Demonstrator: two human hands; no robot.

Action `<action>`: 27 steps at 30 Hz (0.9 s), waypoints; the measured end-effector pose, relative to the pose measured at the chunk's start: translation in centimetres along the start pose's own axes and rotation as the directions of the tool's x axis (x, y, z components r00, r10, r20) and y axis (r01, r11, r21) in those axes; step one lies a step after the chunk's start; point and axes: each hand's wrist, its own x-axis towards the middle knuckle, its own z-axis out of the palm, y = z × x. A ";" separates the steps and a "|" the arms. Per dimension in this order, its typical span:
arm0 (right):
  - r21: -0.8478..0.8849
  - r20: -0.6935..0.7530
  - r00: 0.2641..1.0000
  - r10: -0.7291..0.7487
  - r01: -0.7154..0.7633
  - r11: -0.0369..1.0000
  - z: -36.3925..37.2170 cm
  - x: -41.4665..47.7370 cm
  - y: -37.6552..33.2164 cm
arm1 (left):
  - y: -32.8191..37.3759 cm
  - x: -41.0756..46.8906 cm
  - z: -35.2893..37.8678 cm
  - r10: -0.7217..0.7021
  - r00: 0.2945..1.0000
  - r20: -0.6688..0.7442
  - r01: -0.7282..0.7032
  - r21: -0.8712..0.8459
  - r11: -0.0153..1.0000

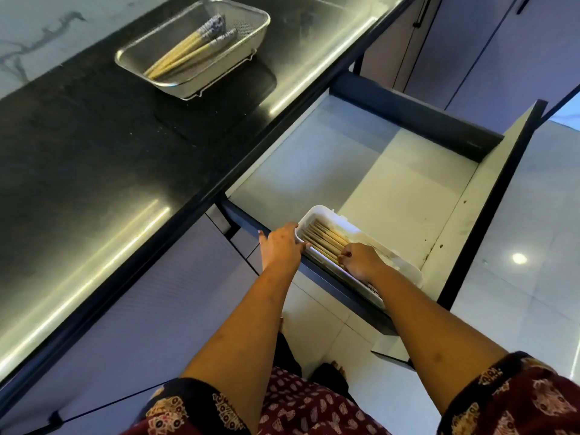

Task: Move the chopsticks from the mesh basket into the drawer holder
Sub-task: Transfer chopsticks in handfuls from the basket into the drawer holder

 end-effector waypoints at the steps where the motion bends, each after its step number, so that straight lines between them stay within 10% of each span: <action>1: 0.040 -0.001 1.000 -0.010 0.010 0.999 -0.3 -0.2 -0.6 | 0.0 -0.3 -0.3 -0.003 1.000 0.001 0.003 -0.060 0.998; 16: 0.483 -0.148 0.910 -0.388 0.409 0.774 -8.5 -2.5 -21.9 | 0.8 2.9 -18.0 -0.272 0.820 -0.503 -0.155 -0.654 0.740; 27: 0.738 -0.124 0.897 -0.424 0.369 0.565 -9.8 4.2 -37.8 | -4.5 12.6 -29.0 -0.359 0.752 -0.553 -0.134 -0.662 0.738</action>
